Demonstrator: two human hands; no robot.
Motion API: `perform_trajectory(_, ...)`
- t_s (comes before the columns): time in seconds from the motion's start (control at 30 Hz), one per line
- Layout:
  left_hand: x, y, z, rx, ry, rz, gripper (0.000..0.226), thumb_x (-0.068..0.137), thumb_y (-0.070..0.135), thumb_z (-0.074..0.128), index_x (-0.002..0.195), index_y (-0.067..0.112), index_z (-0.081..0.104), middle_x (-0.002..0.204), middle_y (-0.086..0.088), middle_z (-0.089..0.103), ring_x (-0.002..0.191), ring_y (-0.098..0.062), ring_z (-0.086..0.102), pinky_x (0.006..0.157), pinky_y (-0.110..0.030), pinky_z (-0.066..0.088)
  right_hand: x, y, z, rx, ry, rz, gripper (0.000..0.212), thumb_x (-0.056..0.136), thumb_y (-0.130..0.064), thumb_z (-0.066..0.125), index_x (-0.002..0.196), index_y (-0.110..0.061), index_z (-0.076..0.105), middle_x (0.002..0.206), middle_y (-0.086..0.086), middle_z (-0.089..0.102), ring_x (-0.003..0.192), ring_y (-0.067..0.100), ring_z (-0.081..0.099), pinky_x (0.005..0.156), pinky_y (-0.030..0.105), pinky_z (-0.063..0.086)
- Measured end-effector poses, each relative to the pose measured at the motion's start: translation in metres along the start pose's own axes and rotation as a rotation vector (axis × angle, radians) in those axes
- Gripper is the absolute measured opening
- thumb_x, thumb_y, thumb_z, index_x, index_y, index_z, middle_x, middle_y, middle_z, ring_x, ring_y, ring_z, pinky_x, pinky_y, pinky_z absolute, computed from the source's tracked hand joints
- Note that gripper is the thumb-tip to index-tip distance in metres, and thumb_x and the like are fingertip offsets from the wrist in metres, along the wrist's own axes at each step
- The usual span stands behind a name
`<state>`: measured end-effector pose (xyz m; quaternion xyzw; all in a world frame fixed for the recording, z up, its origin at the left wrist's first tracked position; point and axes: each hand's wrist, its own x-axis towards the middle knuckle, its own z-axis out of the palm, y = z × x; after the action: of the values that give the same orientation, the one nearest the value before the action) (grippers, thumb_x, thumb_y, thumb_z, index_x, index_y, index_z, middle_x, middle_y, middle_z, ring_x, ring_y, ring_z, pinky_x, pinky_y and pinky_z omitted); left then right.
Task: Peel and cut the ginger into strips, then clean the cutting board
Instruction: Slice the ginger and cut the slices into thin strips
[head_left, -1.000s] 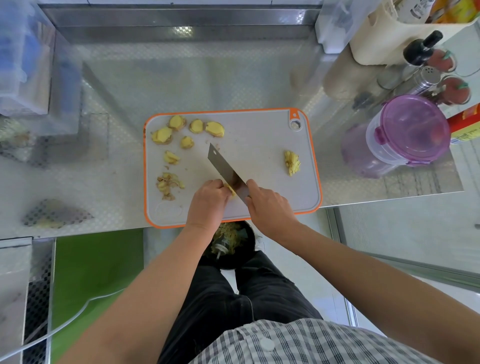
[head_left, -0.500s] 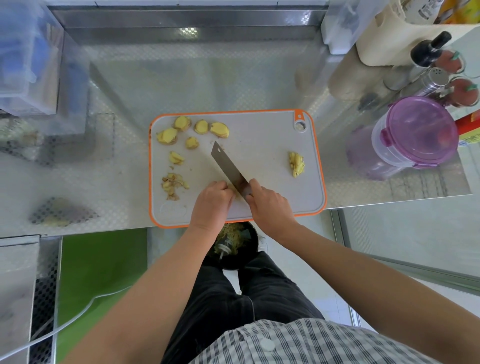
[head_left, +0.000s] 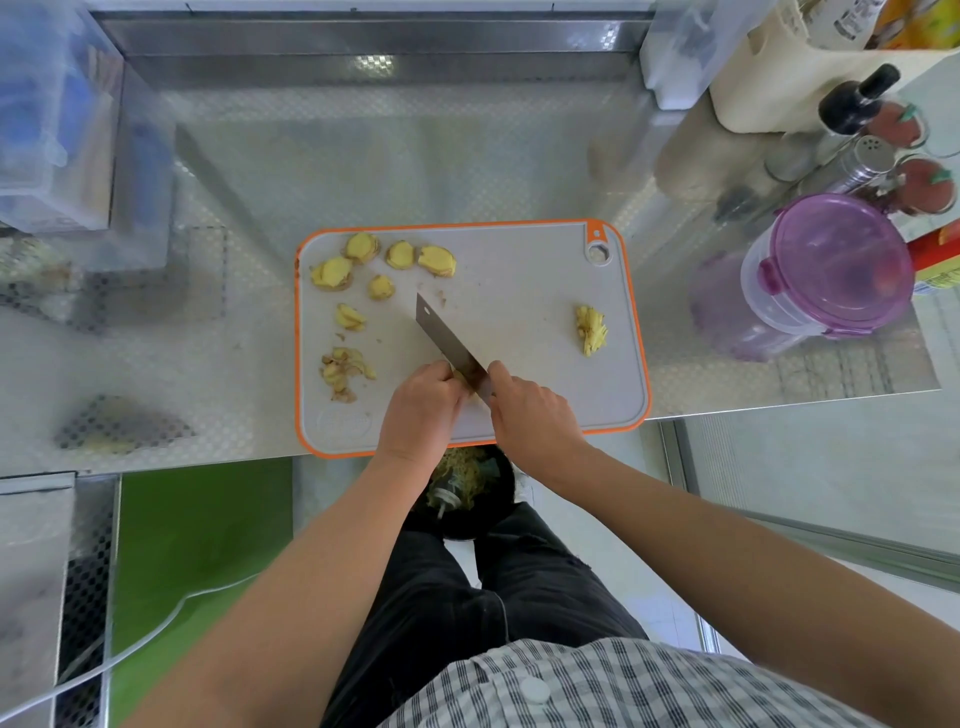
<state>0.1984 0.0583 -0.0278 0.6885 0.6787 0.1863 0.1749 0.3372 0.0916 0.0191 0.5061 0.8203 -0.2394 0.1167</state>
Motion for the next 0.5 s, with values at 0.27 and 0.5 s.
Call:
perform_trajectory(0.27, 0.000, -0.001, 0.000, -0.015, 0.020, -0.010, 0.019, 0.065, -0.009, 0.076, 0.058, 0.004, 0.064, 0.057, -0.008, 0.049, 0.051, -0.027, 0.048, 0.042, -0.032, 0.042, -0.003, 0.007, -0.001, 0.087, 0.048, -0.011, 0.010, 0.102, -0.020, 0.033, 0.106, -0.012, 0.036, 0.078, -0.001, 0.045, 0.064, 0.029, 0.045, 0.059, 0.034, 0.034)
perform_trajectory(0.5, 0.001, -0.004, 0.001, -0.018, 0.009, -0.033, 0.016, 0.068, -0.007, 0.075, 0.061, 0.005, 0.067, 0.057, -0.010, 0.054, 0.049, -0.030, 0.051, 0.042, -0.035, 0.046, -0.008, 0.007, -0.005, 0.035, 0.021, -0.045, 0.011, 0.100, -0.015, 0.033, 0.110, -0.013, 0.036, 0.081, 0.001, 0.050, 0.065, 0.028, 0.047, 0.058, 0.032, 0.033)
